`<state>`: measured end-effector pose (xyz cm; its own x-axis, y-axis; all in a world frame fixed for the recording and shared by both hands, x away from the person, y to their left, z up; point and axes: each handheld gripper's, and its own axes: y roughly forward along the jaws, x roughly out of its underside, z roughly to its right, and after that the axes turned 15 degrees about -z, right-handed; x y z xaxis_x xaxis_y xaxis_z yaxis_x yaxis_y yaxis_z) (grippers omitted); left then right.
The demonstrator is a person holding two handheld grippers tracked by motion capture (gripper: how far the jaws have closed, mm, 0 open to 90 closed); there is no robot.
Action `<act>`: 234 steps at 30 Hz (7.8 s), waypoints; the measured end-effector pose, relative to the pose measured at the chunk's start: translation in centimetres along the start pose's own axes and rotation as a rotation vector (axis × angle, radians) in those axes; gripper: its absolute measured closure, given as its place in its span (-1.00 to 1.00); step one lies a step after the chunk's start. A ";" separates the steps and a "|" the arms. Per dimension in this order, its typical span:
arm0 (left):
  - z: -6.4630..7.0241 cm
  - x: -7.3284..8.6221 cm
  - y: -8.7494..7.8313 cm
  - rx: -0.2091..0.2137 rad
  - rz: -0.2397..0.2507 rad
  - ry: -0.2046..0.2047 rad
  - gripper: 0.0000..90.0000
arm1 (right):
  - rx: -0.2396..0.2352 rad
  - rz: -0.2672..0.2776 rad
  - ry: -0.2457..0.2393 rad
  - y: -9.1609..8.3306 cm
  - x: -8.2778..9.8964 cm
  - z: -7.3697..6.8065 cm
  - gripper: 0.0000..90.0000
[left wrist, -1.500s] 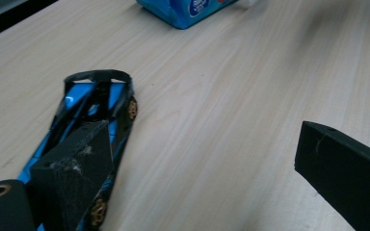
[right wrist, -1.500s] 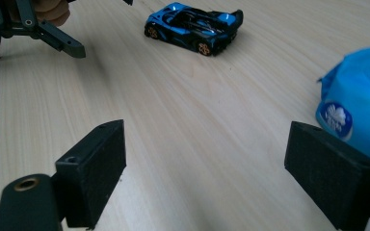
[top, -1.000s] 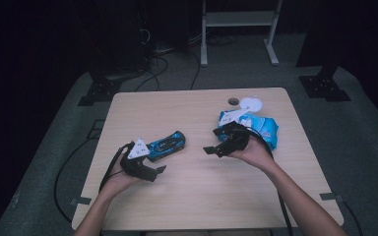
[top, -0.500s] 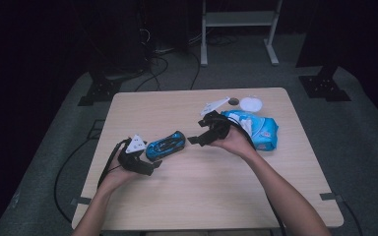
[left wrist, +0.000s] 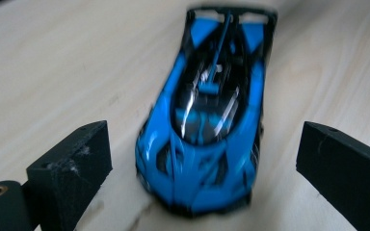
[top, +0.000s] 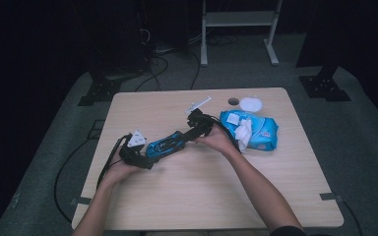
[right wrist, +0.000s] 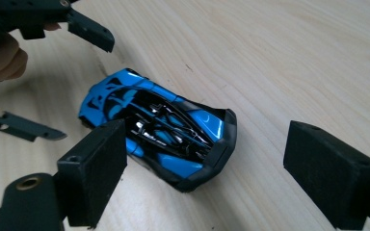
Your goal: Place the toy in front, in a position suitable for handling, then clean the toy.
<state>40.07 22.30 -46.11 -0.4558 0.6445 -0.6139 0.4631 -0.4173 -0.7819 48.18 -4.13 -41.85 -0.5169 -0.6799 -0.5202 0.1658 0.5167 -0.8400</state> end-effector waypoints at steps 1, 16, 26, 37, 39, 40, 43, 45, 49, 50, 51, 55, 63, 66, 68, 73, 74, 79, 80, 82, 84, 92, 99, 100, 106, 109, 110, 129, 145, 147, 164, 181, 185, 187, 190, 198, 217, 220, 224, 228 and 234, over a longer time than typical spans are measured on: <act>0.0 -0.1 0.1 -0.005 -0.001 0.000 -0.90 | -0.001 -0.005 0.003 0.2 0.0 0.1 -0.67; -1.0 0.9 1.4 0.045 -0.074 -0.038 -0.86 | -0.045 -0.049 0.051 3.2 0.4 1.0 0.03; -1.1 0.9 1.9 0.060 -0.082 -0.014 -0.66 | -0.092 -0.041 0.092 3.8 0.8 1.2 0.28; -0.7 0.8 1.7 0.028 -0.078 0.033 -0.52 | -0.139 -0.023 0.143 3.8 1.1 1.4 0.46; -0.7 0.8 1.6 0.026 -0.080 0.038 -0.51 | -0.148 -0.020 0.148 3.8 1.1 1.5 0.48; -0.6 0.8 1.6 0.016 -0.080 0.050 -0.51 | -0.154 -0.012 0.156 3.6 1.2 1.5 0.49; -0.5 0.8 1.5 0.012 -0.081 0.059 -0.51 | -0.152 -0.011 0.152 3.5 1.1 1.4 0.50; -0.5 0.8 1.5 0.008 -0.081 0.065 -0.50 | -0.162 0.001 0.155 3.3 1.1 1.5 0.53; -0.4 0.8 1.3 0.006 -0.081 0.078 -0.49 | -0.154 0.006 0.148 2.9 0.9 1.2 0.54; -0.3 0.7 1.2 0.004 -0.084 0.086 -0.49 | -0.153 0.006 0.147 2.8 0.9 1.2 0.55; -0.3 0.7 1.1 0.005 -0.086 0.097 -0.48 | -0.152 0.007 0.144 2.6 0.9 1.1 0.56; 0.1 0.6 0.9 0.004 -0.080 0.110 -0.44 | -0.148 0.015 0.145 2.1 0.9 1.0 0.58; 0.5 0.2 0.4 0.001 -0.056 0.129 -0.43 | -0.135 0.011 0.150 1.0 1.0 0.8 0.59; 1.1 -0.4 -0.4 -0.007 -0.038 0.145 -0.43 | -0.133 0.021 0.148 -0.1 1.1 0.4 0.59; 1.5 -0.7 -0.7 -0.006 -0.024 0.158 -0.43 | -0.126 0.026 0.146 -0.9 1.3 0.1 0.60; 3.0 -1.8 -1.4 -0.011 -0.014 0.208 -0.43 | -0.102 0.036 0.146 -3.0 2.4 -0.7 0.60; 4.0 -2.5 -1.8 -0.008 0.000 0.231 -0.43 | -0.101 0.050 0.146 -4.3 3.4 -0.9 0.60; 6.9 -4.3 -2.1 0.014 0.016 0.288 -0.43 | -0.088 0.071 0.167 -7.2 6.6 -1.6 0.60; 7.4 -4.6 -2.0 0.022 0.010 0.305 -0.43 | -0.090 0.073 0.174 -7.8 7.4 -1.7 0.60; 8.7 -5.2 -1.8 0.036 0.010 0.330 -0.43 | -0.091 0.079 0.197 -8.7 9.0 -1.9 0.60; 10.0 -5.7 -1.4 0.052 0.001 0.359 -0.43 | -0.092 0.080 0.215 -9.5 10.8 -2.2 0.60; 13.6 -6.5 0.6 0.124 -0.043 0.434 -0.42 | -0.128 0.089 0.290 -10.6 17.0 -2.4 0.62; 14.4 -6.1 2.0 0.166 -0.079 0.457 -0.42 | -0.132 0.074 0.313 -9.6 19.3 -2.4 0.60; 14.4 -5.9 2.4 0.177 -0.097 0.461 -0.43 | -0.119 0.059 0.309 -9.0 19.6 -2.5 0.60; 14.5 -5.6 3.0 0.208 -0.119 0.464 -0.43 | -0.113 0.038 0.305 -8.0 20.3 -2.7 0.56; 14.4 -5.5 3.2 0.223 -0.113 0.455 -0.43 | -0.097 0.028 0.294 -7.7 20.4 -2.8 0.53; 14.4 -5.5 3.3 0.233 -0.109 0.449 -0.43 | -0.084 0.023 0.286 -7.5 20.5 -2.8 0.50; 13.3 -5.0 3.2 0.273 -0.080 0.388 -0.59 | 0.108 0.173 0.249 -10.7 19.9 -0.6 -0.12; 12.4 -4.4 2.5 0.269 -0.034 0.369 -0.78 | 0.405 0.170 0.278 -11.4 16.1 3.7 -0.34; 12.3 -4.4 2.4 0.269 -0.016 0.356 -0.79 | 0.416 0.172 0.291 -11.1 15.8 4.2 -0.35; 11.4 -4.3 1.5 0.241 0.038 0.336 -0.79 | 0.517 0.165 0.316 -9.0 14.8 5.7 0.50; 11.4 -4.3 0.6 0.212 0.055 0.328 -0.79 | 0.388 0.318 0.186 -14.7 14.3 3.1 0.91; 11.4 -4.4 0.3 0.212 0.072 0.315 -0.79 | 0.363 0.329 0.113 -16.7 14.5 1.2 0.91; 11.5 -4.5 0.2 0.215 0.076 0.308 -0.79 | 0.319 0.325 0.056 -18.1 15.0 -0.6 0.91; 11.8 -4.7 0.2 0.210 0.058 0.322 -0.80 | 0.243 0.305 0.002 -18.9 15.8 -2.8 0.91; 12.6 -4.2 0.4 0.214 0.043 0.338 -0.80 | -0.048 0.169 -0.086 -15.9 16.4 -6.4 0.91; 12.8 -3.8 2.3 0.278 -0.013 0.337 -0.71 | -0.007 -0.038 -0.154 -6.5 15.2 -6.1 0.60; 12.9 -3.9 2.8 0.271 -0.029 0.331 -0.75 | 0.000 0.021 -0.184 -5.9 16.2 -6.2 0.39; 13.0 -4.1 3.4 0.268 -0.034 0.331 -0.73 | 0.049 0.055 -0.237 -5.7 17.3 -6.5 0.32; 13.3 -4.4 3.8 0.271 -0.043 0.342 -0.72 | 0.038 0.109 -0.209 -5.5 18.0 -6.3 0.38; 13.8 -4.6 4.2 0.292 -0.033 0.369 -0.48 | 0.050 0.131 -0.207 -5.2 18.0 -6.8 0.51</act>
<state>33.64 8.80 -48.09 -0.1418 0.8228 -0.5503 0.1953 -0.5217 -0.8305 32.33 -15.56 -45.80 -0.3062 -0.7035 -0.6413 0.2644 0.5843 -0.7672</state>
